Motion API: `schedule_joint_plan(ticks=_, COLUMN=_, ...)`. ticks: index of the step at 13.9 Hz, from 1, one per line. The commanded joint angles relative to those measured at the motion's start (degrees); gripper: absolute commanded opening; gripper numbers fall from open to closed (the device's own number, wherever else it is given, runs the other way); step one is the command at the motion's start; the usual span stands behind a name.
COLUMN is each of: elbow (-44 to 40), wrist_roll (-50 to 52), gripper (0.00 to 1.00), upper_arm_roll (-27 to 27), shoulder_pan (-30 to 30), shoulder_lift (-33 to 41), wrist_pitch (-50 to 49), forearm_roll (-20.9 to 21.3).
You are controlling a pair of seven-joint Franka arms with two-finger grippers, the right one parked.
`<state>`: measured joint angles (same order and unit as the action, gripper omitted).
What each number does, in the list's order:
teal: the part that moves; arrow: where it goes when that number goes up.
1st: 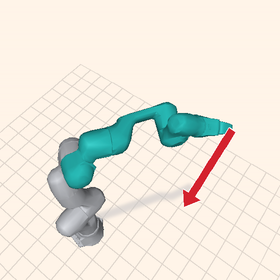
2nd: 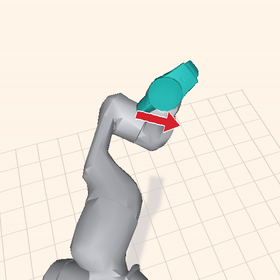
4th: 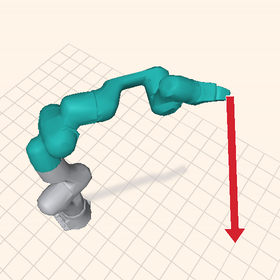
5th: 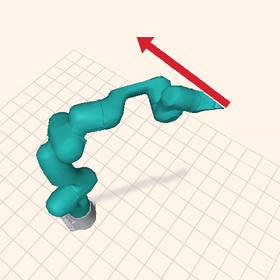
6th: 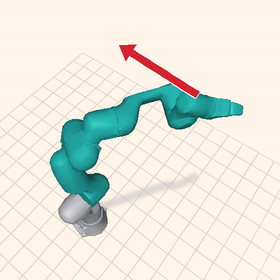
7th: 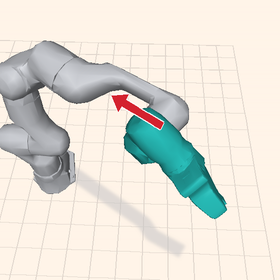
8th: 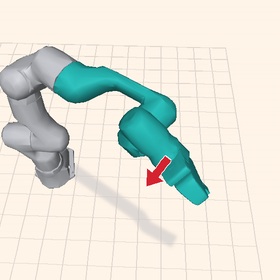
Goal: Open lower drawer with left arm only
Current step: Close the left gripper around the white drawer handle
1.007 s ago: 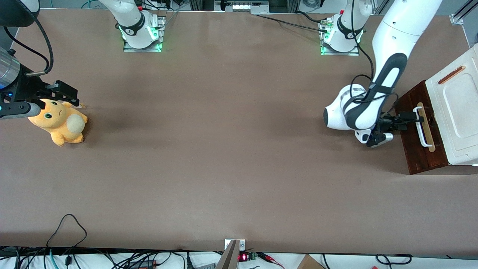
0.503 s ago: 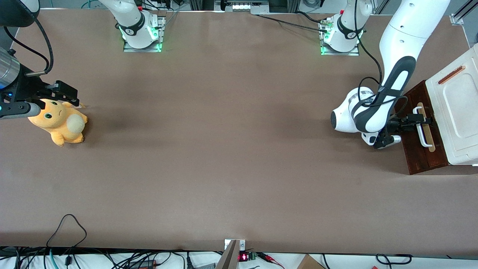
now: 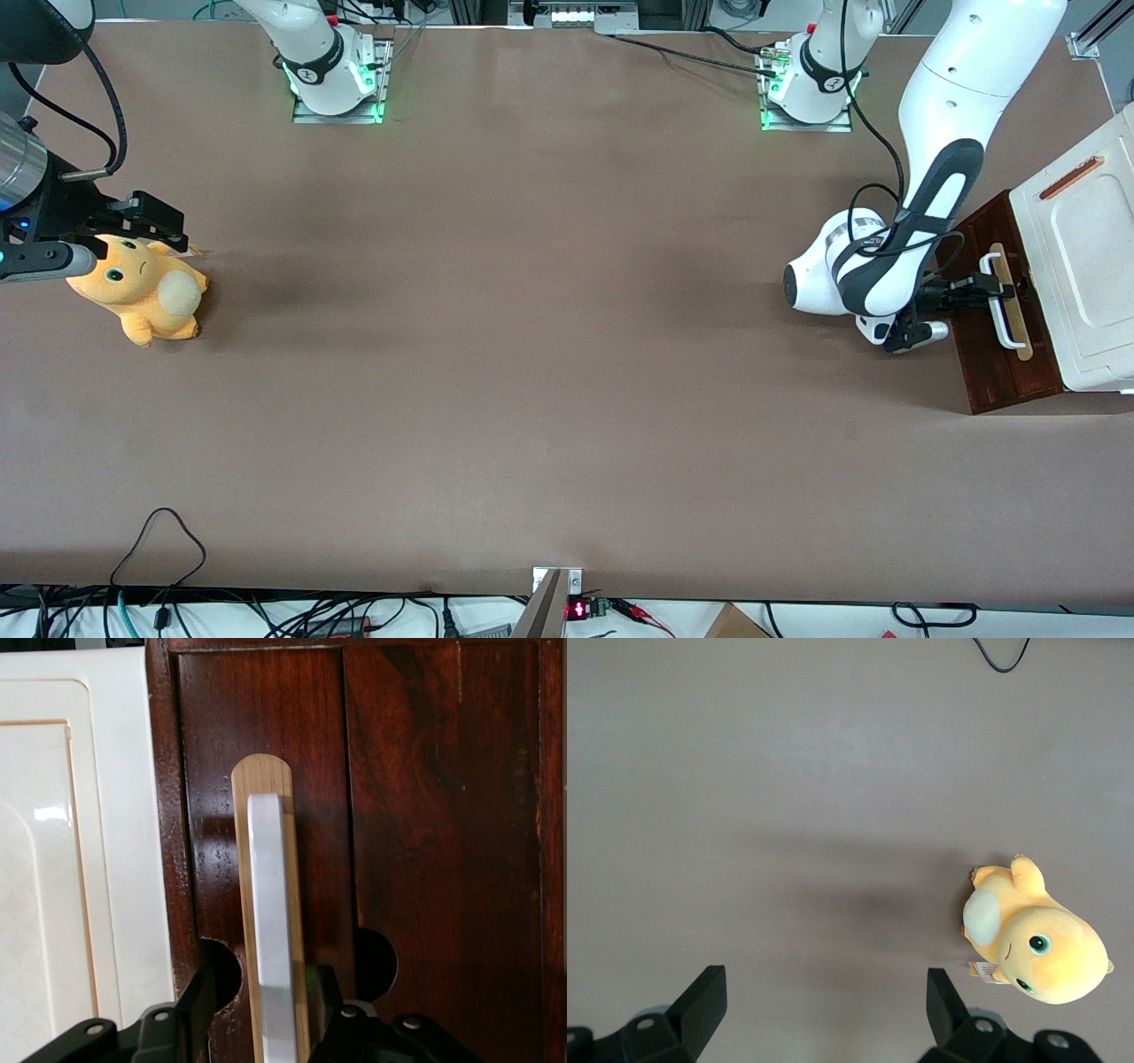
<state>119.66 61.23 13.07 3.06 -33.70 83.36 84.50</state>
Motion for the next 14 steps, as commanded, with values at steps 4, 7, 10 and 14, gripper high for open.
schedule_joint_plan(ticks=4, elbow=-0.13, wrist_roll=-1.11, gripper=0.41, upper_arm_roll=0.11, shoulder_pan=1.69, shoulder_lift=-0.23, wrist_pitch=0.49, forearm_roll=1.28)
schedule_joint_plan(ticks=7, elbow=-0.22, wrist_roll=-1.46, gripper=0.23, upper_arm_roll=0.2, shoulder_pan=1.69, shoulder_lift=-0.23, wrist_pitch=0.93, forearm_roll=1.28)
schedule_joint_plan(ticks=10, elbow=-0.22, wrist_roll=-1.55, gripper=0.08, upper_arm_roll=0.2, shoulder_pan=1.69, shoulder_lift=-0.58, wrist_pitch=1.28, forearm_roll=1.37)
schedule_joint_plan(ticks=14, elbow=-0.31, wrist_roll=-1.72, gripper=0.0, upper_arm_roll=0.64, shoulder_pan=1.07, shoulder_lift=-0.58, wrist_pitch=1.28, forearm_roll=1.37)
